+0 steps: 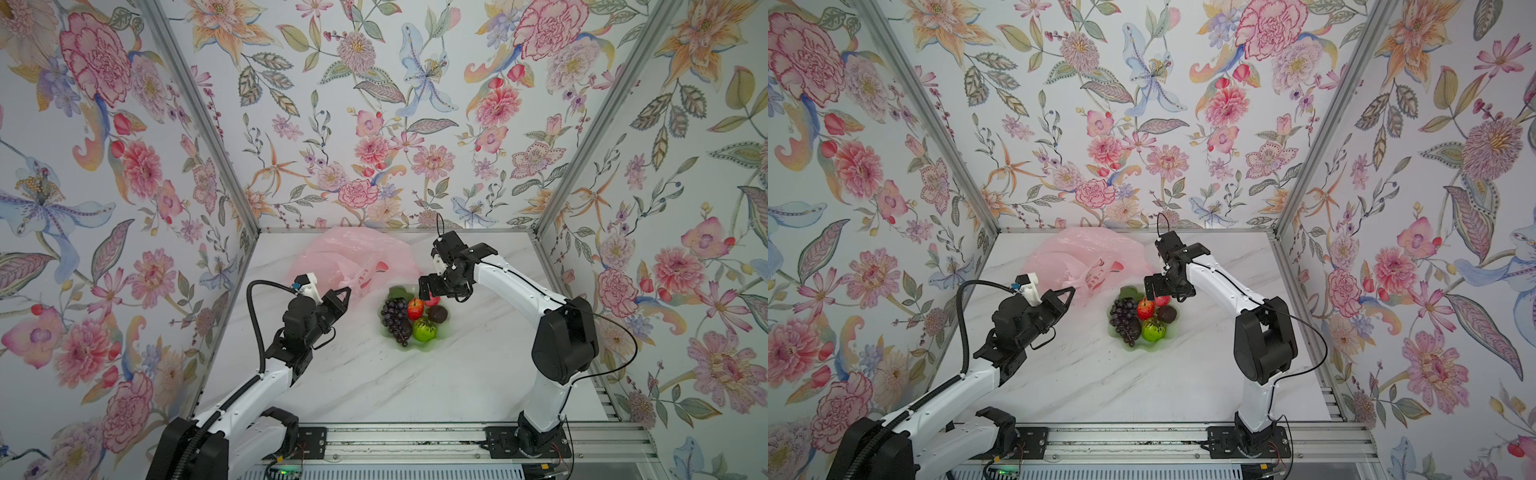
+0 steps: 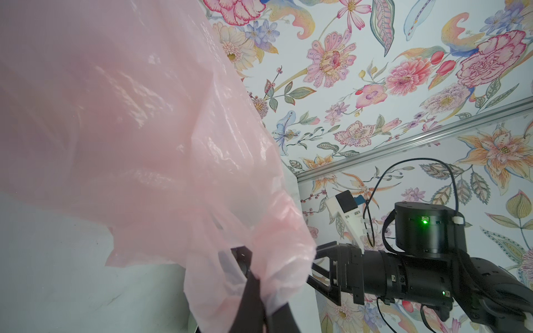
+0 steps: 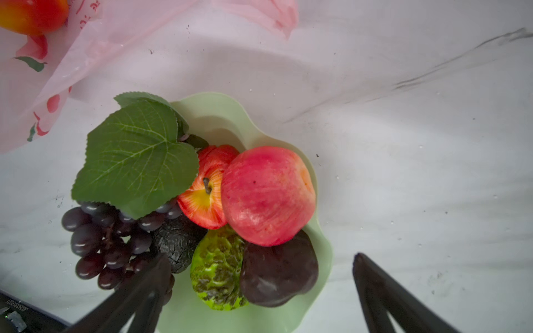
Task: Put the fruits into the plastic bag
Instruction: 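Lower the right gripper into the dish and grasp the large red apple, then carry the large red apple with the right gripper into the bag mouth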
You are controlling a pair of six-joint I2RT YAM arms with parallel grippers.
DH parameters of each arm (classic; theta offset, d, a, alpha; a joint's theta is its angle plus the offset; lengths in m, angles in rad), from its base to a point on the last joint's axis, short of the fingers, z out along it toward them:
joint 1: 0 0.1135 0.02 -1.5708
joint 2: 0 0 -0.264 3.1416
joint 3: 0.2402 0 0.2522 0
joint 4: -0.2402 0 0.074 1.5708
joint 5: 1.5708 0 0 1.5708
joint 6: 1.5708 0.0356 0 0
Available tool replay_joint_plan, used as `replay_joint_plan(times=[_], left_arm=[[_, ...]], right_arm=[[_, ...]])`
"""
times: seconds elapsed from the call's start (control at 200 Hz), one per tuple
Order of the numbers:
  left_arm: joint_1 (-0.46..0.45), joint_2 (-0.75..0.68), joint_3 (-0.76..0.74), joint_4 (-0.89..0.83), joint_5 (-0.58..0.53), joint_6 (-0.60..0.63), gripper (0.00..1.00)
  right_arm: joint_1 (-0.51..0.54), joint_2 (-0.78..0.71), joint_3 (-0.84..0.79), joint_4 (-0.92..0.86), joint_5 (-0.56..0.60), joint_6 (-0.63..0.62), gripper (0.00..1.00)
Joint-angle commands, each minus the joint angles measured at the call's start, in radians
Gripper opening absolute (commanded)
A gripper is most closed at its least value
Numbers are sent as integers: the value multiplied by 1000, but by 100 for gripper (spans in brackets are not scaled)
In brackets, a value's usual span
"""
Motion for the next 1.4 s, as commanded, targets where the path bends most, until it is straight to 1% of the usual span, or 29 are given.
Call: replay_joint_plan(times=[0.0,0.3,0.576,0.956,1.046,1.256,1.396], left_arm=[[10,-17,-13,3,-18,-3,0],[11,-21,-17,-3,-25,-8,0],[15,-21,-23,-2,-32,-17,0],[16,9,-12,17,-25,-20,0],[15,5,-13,15,-26,-19,0],[21,-7,-24,16,-23,-20,0],[24,-15,-30,16,-21,-20,0]], right_arm=[[-6,50,44,4,-44,-29,99],[-22,127,87,1,-78,-57,91],[-33,146,87,1,-84,-77,83],[-44,152,92,-3,-83,-82,53],[-44,149,96,-7,-84,-79,48],[-43,116,103,-19,-90,-65,45],[-51,83,106,-18,-131,-35,45]])
